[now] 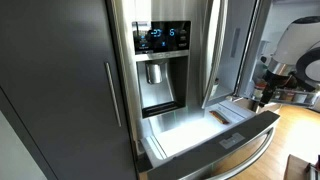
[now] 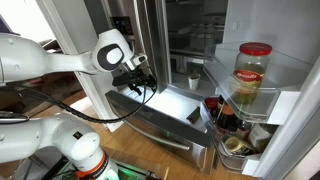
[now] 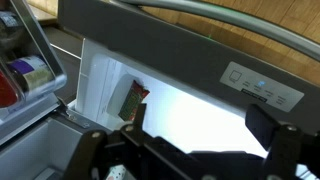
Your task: Take the candy bar out of the cup
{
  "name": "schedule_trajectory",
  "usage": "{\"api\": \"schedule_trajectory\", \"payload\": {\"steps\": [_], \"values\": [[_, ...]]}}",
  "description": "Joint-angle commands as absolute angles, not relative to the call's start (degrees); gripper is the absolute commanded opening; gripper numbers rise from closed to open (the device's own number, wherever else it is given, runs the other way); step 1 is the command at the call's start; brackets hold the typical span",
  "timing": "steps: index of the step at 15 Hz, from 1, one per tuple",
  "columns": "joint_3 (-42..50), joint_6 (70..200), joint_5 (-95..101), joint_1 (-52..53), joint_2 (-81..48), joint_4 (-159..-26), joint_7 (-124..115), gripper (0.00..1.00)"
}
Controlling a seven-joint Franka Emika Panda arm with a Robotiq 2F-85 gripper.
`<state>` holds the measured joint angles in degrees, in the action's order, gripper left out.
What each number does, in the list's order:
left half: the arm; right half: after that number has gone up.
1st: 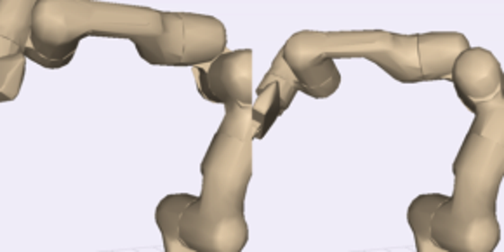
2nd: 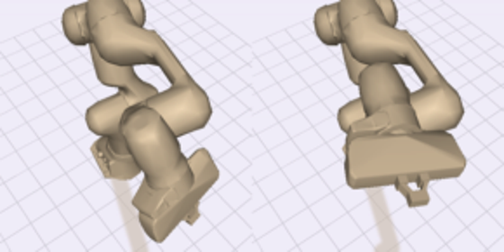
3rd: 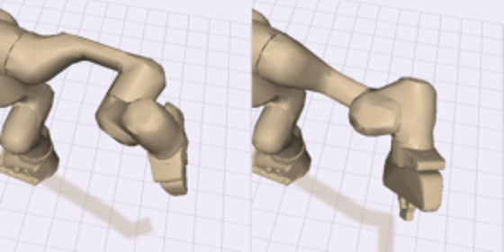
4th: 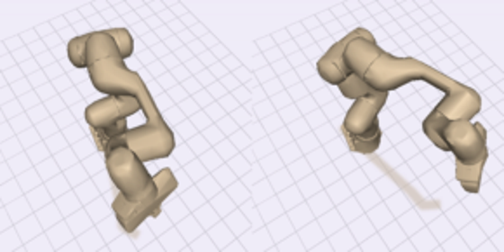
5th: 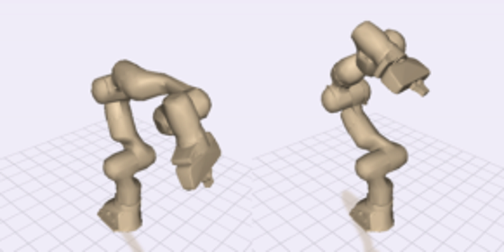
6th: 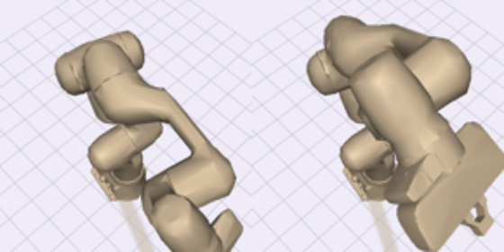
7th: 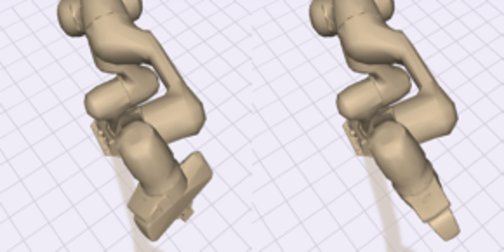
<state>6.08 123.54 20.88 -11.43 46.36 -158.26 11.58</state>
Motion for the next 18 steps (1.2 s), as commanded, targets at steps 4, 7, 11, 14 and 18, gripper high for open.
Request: {"api": "schedule_trajectory", "payload": {"steps": [4, 7, 11, 14, 18], "values": [[6.51, 123.17, 21.22, -10.89, 46.04, -159.3, 11.28, 1.0], [6.51, 123.17, 21.22, -10.88, 46.0, -159.3, 11.28, 1.0], [5.72, 126.45, 22.43, -12.38, 40.79, -155.48, 7.72, 1.0], [6.85, 129.61, 22.77, -13.6, 34.51, -149.26, 6.69, 1.0], [7.39, 129.55, 21.48, -13.79, 34.32, -147.52, 7.25, 1.0]]}}
